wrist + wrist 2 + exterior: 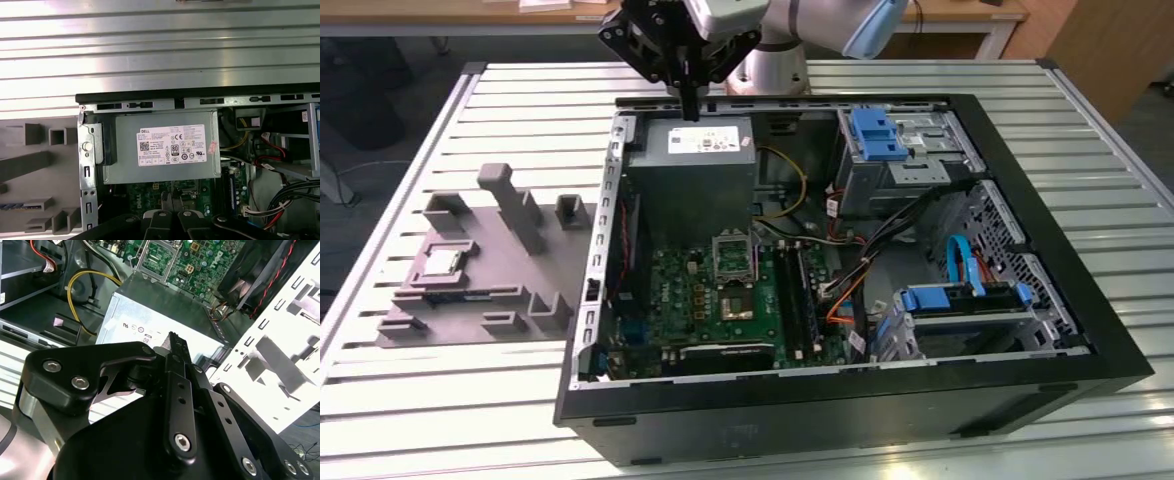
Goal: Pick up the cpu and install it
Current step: 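Reach for the cpu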
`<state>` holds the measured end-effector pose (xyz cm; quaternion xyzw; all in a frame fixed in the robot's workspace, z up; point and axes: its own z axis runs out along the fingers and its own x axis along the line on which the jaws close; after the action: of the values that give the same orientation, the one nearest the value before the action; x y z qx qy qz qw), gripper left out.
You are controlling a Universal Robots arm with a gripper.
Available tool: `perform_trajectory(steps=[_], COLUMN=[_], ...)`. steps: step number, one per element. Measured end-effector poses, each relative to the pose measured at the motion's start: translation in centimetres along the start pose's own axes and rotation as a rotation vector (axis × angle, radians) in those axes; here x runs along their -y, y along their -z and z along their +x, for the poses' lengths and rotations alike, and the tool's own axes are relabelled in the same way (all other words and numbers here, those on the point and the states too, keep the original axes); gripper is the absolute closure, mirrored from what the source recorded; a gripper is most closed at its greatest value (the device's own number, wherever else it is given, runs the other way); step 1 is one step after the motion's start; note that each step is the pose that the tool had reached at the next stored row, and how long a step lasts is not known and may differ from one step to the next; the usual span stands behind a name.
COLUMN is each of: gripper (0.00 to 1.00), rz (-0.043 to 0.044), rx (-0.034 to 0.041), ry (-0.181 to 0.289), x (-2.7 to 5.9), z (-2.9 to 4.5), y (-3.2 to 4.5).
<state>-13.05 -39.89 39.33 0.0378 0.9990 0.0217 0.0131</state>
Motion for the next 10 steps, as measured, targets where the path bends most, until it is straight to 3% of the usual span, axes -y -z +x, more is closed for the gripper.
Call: perform_trajectory(steps=[10], gripper=[0.89], rz=[0.0], rx=[0.0], ry=[0.0], x=[0.02], z=[0.23], y=[0.01])
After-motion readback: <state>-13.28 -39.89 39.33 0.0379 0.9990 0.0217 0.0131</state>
